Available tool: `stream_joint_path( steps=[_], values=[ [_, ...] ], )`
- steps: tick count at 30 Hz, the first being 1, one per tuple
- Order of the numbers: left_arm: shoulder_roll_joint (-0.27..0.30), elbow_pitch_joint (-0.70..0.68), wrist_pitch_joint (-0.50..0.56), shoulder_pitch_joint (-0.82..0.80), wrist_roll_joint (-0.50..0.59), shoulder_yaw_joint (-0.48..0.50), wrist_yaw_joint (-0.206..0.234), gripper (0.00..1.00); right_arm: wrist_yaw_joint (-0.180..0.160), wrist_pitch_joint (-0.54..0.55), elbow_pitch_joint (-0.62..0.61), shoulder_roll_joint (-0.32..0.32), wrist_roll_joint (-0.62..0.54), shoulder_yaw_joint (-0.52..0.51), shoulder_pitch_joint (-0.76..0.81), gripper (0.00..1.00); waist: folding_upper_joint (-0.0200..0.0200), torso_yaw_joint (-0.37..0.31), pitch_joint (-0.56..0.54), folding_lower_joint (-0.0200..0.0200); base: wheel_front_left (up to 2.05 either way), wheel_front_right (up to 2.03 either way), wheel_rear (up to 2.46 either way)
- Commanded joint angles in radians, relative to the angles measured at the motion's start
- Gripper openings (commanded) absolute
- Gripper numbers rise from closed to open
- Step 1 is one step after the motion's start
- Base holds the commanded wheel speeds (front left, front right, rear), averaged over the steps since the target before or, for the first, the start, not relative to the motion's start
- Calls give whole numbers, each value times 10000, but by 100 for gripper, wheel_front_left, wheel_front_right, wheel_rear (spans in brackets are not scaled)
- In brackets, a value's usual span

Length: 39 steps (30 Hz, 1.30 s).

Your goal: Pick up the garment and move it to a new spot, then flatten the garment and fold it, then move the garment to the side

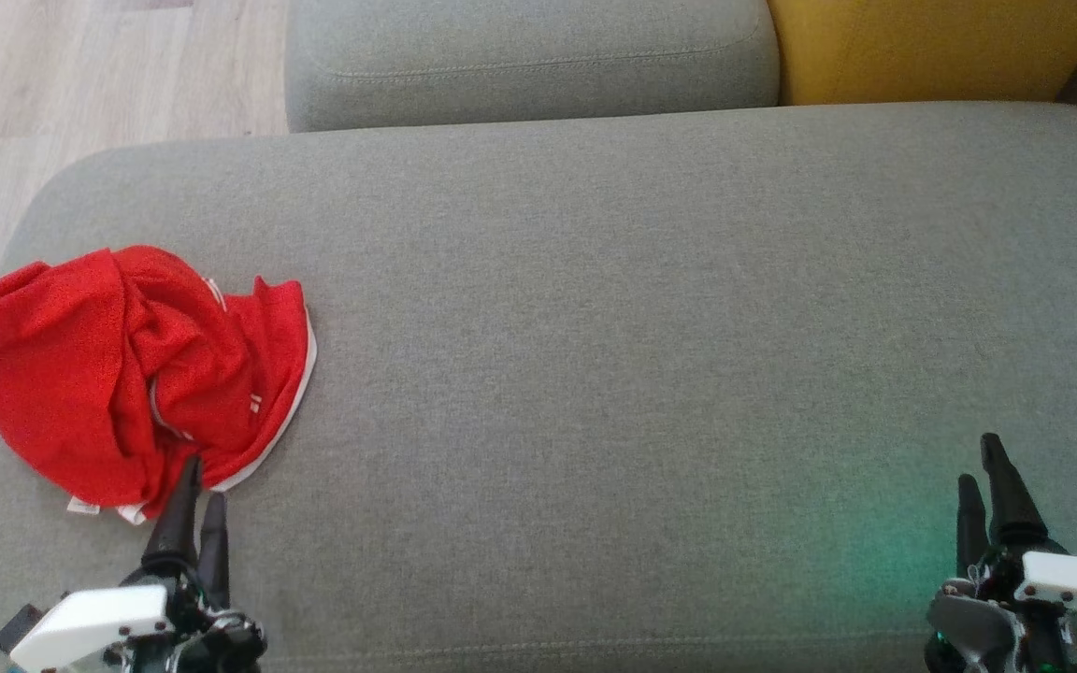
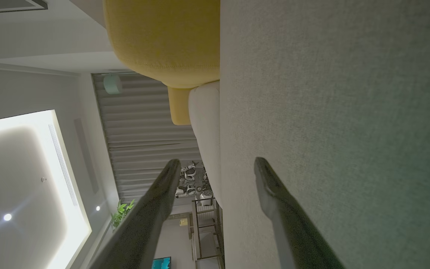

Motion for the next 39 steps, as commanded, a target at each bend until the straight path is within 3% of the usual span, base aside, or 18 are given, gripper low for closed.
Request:
stream_joint_path(
  steps=[1, 20, 39],
  values=[
    [85, -338, -109, -492, 36, -23, -26, 100, 0, -108, -356, -45, -55, 53, -406, 100, 0, 2, 2, 0, 0, 0, 0],
    [106, -418, -673, -742, 580, 148, -40, 100, -1, -671, -520, -55, -1191, 168, -686, 100, 0, 0, -28, 0, 0, 0, 0],
    [125, -1235, -1207, -1047, 2048, 218, -10, 100, -2, -1202, -1479, -65, -4145, 137, -1181, 100, 0, 0, 9, 0, 0, 0, 0]
  ],
)
